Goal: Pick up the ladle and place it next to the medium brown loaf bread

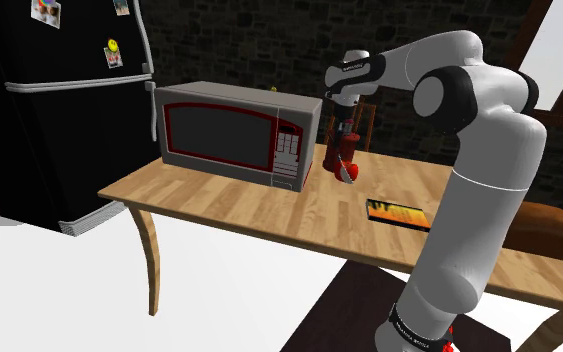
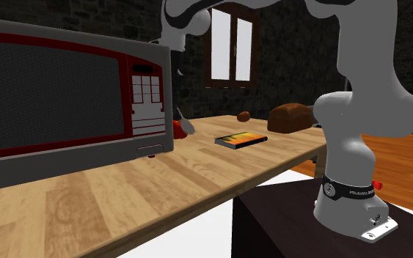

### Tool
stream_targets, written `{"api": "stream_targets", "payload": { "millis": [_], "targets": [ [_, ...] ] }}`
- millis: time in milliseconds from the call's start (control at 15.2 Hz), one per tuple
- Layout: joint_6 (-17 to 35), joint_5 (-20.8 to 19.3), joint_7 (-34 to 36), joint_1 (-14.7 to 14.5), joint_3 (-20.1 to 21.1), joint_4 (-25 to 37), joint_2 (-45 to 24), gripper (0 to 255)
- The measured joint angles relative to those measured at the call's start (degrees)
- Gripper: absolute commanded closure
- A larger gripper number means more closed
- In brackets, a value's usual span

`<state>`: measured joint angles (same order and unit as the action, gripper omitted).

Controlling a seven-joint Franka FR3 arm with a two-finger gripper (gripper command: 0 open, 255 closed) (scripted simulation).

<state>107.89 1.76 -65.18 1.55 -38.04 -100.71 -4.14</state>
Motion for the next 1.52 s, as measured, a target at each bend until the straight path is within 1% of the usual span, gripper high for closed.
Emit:
{"api": "stream_targets", "payload": {
  "millis": [264, 462, 528, 990, 1320, 1386, 1518],
  "targets": [
    [-3.0, 0.0, 0.0, 0.0, 0.0, 3.1, -0.1, 255],
    [-3.4, -0.7, -2.1, 1.2, -1.1, 2.3, 1.4, 255],
    [-3.0, -1.5, -2.5, 1.4, -1.5, 0.9, 2.7, 255],
    [-2.4, -5.0, -9.0, 5.1, -5.1, -4.0, 8.4, 255],
    [-2.1, -6.3, -14.8, 7.9, -8.3, -5.6, 10.6, 255],
    [-2.5, -5.8, -16.3, 8.4, -9.3, -4.6, 9.9, 255],
    [-2.9, -6.3, -18.5, 9.5, -10.5, -4.7, 10.7, 255]
  ]
}}
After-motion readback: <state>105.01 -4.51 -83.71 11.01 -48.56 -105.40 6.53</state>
